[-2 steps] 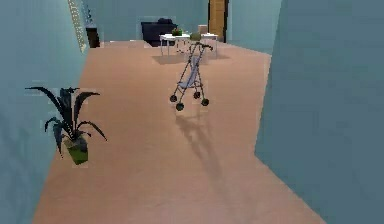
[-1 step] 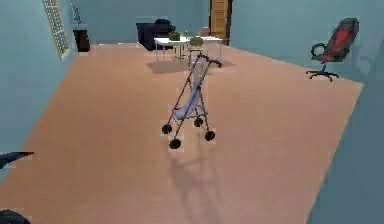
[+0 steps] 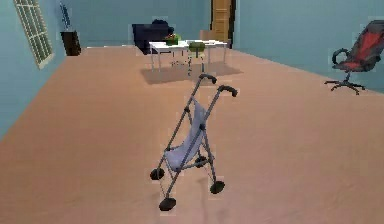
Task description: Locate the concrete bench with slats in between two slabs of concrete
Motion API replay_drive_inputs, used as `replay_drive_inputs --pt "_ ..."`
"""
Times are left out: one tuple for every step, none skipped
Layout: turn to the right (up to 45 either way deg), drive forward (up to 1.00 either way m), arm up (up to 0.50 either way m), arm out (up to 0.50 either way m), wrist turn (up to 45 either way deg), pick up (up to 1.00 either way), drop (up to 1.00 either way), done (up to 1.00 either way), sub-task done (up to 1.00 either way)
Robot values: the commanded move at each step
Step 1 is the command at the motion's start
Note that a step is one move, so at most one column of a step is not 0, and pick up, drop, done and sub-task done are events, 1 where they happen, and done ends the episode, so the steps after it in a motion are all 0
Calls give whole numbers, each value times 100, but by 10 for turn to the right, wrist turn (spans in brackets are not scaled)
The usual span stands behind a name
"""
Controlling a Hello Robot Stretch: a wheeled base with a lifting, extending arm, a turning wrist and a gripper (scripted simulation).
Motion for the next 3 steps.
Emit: replay_drive_inputs --pt "210 0 0 0 0 0 0 0 0" --pt "0 45 0 0 0 0 0 0 0" --pt "150 0 0 0 0 0 0 0 0"
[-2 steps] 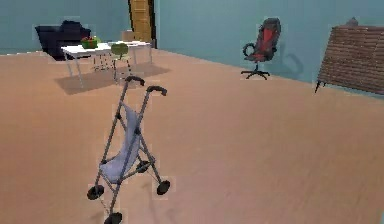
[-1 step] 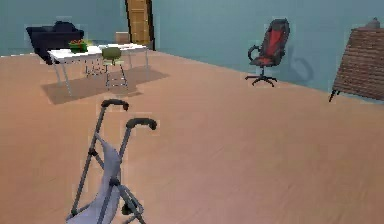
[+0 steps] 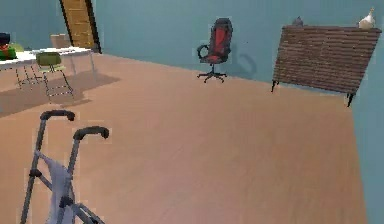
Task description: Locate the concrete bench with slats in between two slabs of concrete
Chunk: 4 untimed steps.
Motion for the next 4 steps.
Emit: replay_drive_inputs --pt "0 70 0 0 0 0 0 0 0" --pt "360 0 0 0 0 0 0 0 0" --pt "0 45 0 0 0 0 0 0 0" --pt "-450 0 0 0 0 0 0 0 0"
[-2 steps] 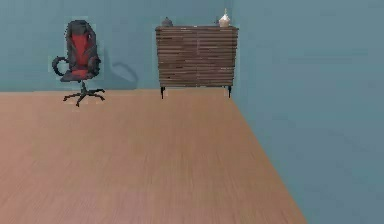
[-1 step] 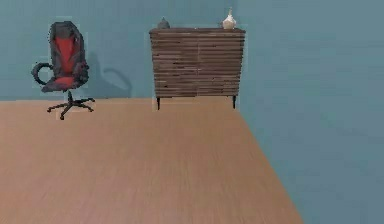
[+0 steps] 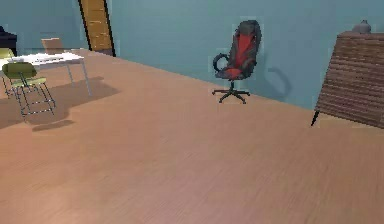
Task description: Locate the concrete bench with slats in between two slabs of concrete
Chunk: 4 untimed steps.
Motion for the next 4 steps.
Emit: replay_drive_inputs --pt "-180 0 0 0 0 0 0 0 0" --pt "0 100 0 0 0 0 0 0 0" --pt "0 100 0 0 0 0 0 0 0" --pt "0 100 0 0 0 0 0 0 0"
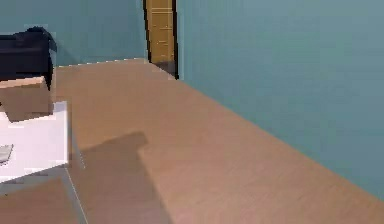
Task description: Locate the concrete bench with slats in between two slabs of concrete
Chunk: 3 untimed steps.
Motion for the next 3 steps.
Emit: replay_drive_inputs --pt "0 100 0 0 0 0 0 0 0" --pt "-150 0 0 0 0 0 0 0 0" --pt "0 100 0 0 0 0 0 0 0"
